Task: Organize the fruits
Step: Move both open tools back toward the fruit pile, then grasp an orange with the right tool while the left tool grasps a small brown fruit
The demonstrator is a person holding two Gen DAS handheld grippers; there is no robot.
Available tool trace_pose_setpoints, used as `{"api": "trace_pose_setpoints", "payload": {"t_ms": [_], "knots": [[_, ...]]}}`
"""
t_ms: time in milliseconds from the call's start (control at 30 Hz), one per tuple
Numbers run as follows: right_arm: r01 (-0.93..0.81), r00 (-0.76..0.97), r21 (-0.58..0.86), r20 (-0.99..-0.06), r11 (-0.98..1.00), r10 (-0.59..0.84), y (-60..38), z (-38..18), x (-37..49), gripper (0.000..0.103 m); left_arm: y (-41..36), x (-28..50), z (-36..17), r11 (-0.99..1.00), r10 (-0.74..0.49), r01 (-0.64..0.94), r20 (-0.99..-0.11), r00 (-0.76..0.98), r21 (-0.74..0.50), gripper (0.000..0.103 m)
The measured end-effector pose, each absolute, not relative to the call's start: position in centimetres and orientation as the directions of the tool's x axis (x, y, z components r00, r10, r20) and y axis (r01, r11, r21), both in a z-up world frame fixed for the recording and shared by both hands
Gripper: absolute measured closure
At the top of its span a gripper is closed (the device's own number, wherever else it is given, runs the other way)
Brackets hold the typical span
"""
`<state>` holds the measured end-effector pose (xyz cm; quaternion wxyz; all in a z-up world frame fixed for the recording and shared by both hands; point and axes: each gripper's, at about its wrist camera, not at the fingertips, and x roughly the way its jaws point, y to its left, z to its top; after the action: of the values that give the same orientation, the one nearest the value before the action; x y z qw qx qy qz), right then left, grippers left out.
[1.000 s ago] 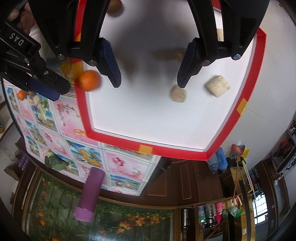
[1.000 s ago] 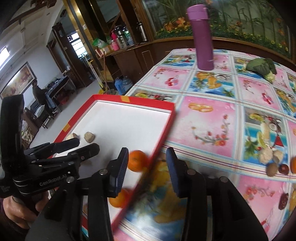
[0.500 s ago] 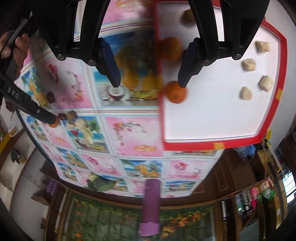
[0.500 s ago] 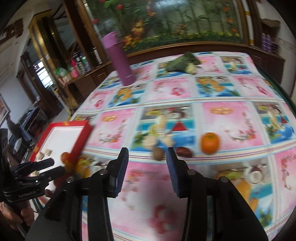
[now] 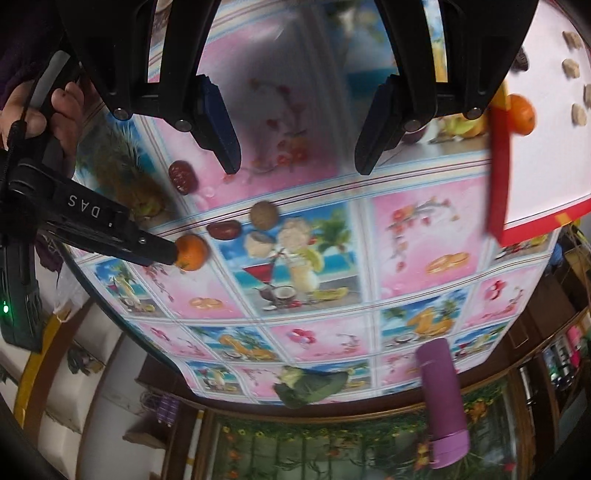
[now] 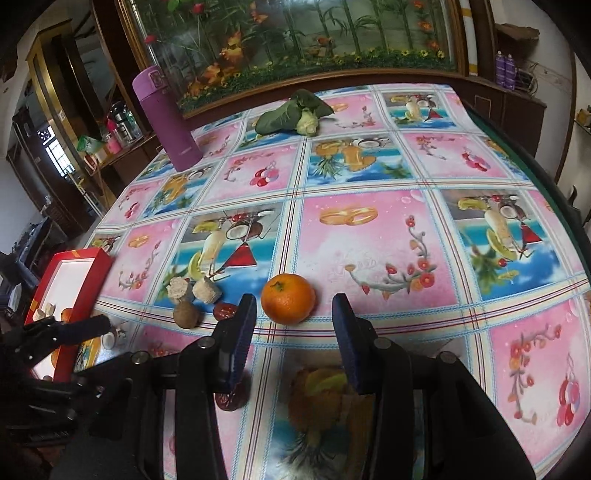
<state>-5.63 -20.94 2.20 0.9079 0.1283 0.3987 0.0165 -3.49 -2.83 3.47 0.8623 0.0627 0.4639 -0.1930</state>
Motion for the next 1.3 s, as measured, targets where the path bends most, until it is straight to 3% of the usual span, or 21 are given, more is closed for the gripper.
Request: {"api": "trace_pose_setpoints", "payload": {"t_ms": [267, 400, 533, 700, 867, 933, 1300], "knots": [[0.092, 0.689, 0.292, -0.709, 0.952, 0.151, -21.8, 2.1, -5.8, 0.059, -5.4, -1.2, 1.7, 0.911, -0.275, 0.407, -0.830, 0.484, -0.065, 0.040], [0.075, 0.682, 0.281, -0.714, 0.957, 0.156, -21.1, 2.1, -5.5, 0.059, -5.8, -0.6, 1.0, 0.912, -0.278, 0.405, -0.835, 0.475, -0.073, 0.056], [0.076, 0.680, 0.251, -0.721, 0.965, 0.134, -20.6, 2.0, -5.0, 0.059, -5.8, -0.3, 0.9, 0.914, -0.277, 0.402, -0.822, 0.498, -0.065, 0.063], [0.074, 0.652, 0.206, -0.751, 0.976, 0.109, -19.8, 1.2, -3.9, 0.059, -5.8, 0.1, 0.9, 0.914, -0.289, 0.397, -0.814, 0.504, -0.079, 0.064], [0.082, 0.634, 0.173, -0.769, 0.981, 0.083, -19.4, 0.3, -3.4, 0.059, -5.8, 0.2, 0.8, 0.917, -0.287, 0.391, -0.805, 0.519, -0.075, 0.075], [0.081, 0.643, 0.182, -0.761, 0.980, 0.088, -19.4, 0.3, -3.5, 0.065, -5.7, 0.3, 0.8, 0.919, -0.287, 0.386, -0.803, 0.523, -0.078, 0.080], [0.090, 0.689, 0.185, -0.721, 0.979, 0.073, -19.6, 1.1, -4.6, 0.066, -4.5, -0.5, 1.2, 0.922, -0.310, 0.371, -0.794, 0.523, -0.115, 0.081]]}}
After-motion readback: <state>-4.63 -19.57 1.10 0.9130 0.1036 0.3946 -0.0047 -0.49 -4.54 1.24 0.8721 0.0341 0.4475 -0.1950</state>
